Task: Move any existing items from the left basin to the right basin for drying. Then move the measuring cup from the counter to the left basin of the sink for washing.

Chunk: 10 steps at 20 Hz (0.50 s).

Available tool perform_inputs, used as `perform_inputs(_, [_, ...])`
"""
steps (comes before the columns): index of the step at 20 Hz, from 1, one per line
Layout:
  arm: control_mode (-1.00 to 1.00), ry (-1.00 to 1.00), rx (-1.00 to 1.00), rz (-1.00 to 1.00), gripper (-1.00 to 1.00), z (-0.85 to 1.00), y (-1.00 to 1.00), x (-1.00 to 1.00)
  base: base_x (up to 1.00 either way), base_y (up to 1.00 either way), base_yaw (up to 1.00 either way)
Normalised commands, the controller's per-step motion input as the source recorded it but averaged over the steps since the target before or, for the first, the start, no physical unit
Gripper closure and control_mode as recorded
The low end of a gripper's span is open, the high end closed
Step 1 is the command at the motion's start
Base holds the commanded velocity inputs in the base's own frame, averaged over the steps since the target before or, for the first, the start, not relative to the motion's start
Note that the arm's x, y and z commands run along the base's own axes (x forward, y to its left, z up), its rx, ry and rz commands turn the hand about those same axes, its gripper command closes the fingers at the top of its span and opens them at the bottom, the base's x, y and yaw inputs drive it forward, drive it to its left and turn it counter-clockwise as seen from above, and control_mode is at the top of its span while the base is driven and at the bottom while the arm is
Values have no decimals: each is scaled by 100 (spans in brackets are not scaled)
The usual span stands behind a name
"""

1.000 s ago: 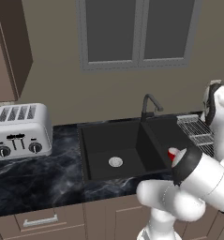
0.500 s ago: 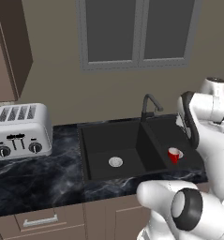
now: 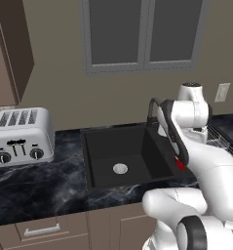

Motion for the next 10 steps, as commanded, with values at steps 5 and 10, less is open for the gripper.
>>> perform_inputs(5, [-100,8,0,1,100,-2,62,25,0,0,0])
perform_inputs(10, [-100,7,0,1,100,-10,47,39,0,0,0])
